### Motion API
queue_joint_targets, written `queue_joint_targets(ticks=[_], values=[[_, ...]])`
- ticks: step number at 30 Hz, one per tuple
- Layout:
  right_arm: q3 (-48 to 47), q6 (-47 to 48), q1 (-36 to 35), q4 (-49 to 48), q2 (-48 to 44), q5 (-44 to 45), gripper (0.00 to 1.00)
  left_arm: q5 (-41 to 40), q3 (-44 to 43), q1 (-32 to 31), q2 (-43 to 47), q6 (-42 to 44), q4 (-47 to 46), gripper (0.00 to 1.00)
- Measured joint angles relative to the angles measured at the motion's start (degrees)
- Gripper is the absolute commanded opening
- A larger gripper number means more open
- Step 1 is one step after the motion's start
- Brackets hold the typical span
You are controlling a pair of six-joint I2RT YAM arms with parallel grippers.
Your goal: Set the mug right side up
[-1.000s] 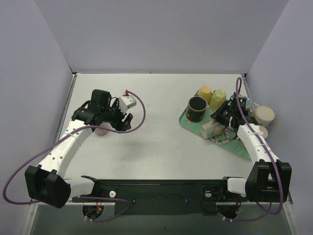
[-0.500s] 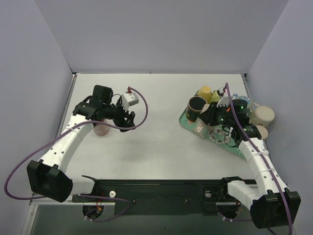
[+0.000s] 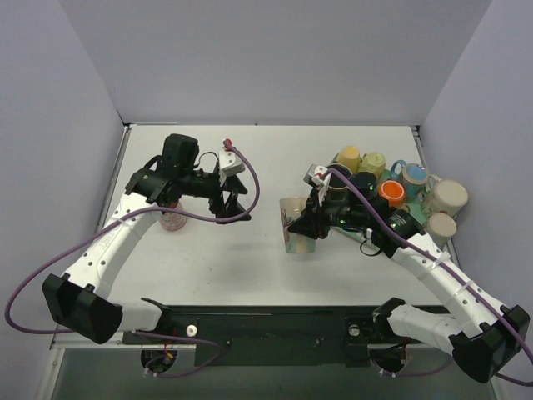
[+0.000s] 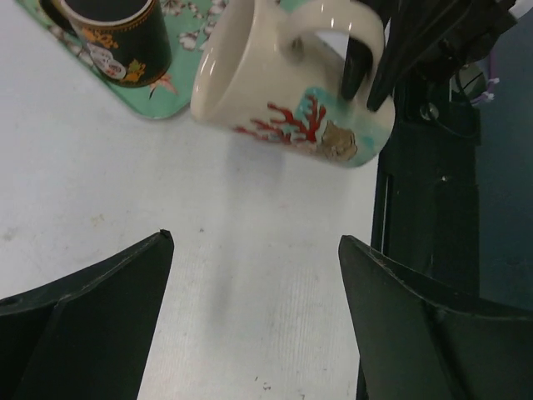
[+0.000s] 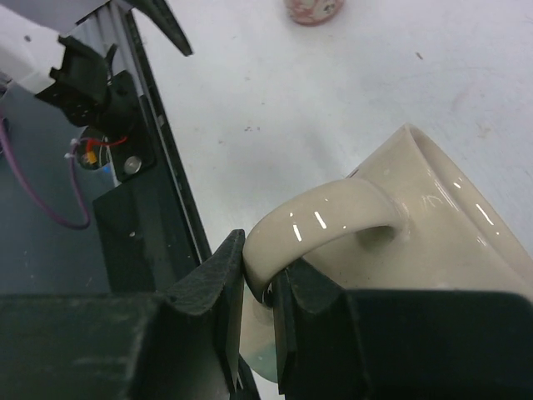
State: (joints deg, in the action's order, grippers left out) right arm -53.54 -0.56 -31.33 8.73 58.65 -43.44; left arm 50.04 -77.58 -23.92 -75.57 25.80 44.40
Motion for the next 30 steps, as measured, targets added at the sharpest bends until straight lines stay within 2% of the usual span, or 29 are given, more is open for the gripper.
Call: queue_joint_targets(ticks=[8,14,20,24,26,27,28,30], values=[[-3.34,2.82,-8.59,-0.33,4.90,-2.34,0.00,6.03,-0.42,-1.18,-1.86,-5.20,-7.85,0.93],[-5.29,4.68,-10.82,-0.28,6.62,-2.45,0.00,8.20,-1.11,-4.39,-5.51,-2.08,-7.08,0.93],[-6.21,6.16,-11.80,0.11,6.88,-2.45,0.00,10.51,-4.59,-6.47,-9.88,3.93,-1.70,0.89],[-6.56,7.48,-11.89,1.11,7.10,-2.45,0.00,12.00,-6.14,-8.44,-12.22,8.96,3.15,0.67],[-6.60,8.15,-11.89,1.57,7.34,-2.45,0.00,12.76,-6.93,-9.25,-13.49,12.09,6.73,0.44],[-6.60,8.41,-11.89,1.99,7.43,-2.64,0.00,12.83,-7.48,-9.51,-14.21,14.34,8.50,0.37],[-6.60,8.61,-11.89,2.45,7.50,-3.04,0.00,12.90,-8.26,-9.68,-15.17,17.05,10.67,0.20],[-6.60,9.84,-12.31,3.72,7.56,-3.50,0.00,14.08,-9.73,-9.49,-16.61,20.22,15.47,0.00]])
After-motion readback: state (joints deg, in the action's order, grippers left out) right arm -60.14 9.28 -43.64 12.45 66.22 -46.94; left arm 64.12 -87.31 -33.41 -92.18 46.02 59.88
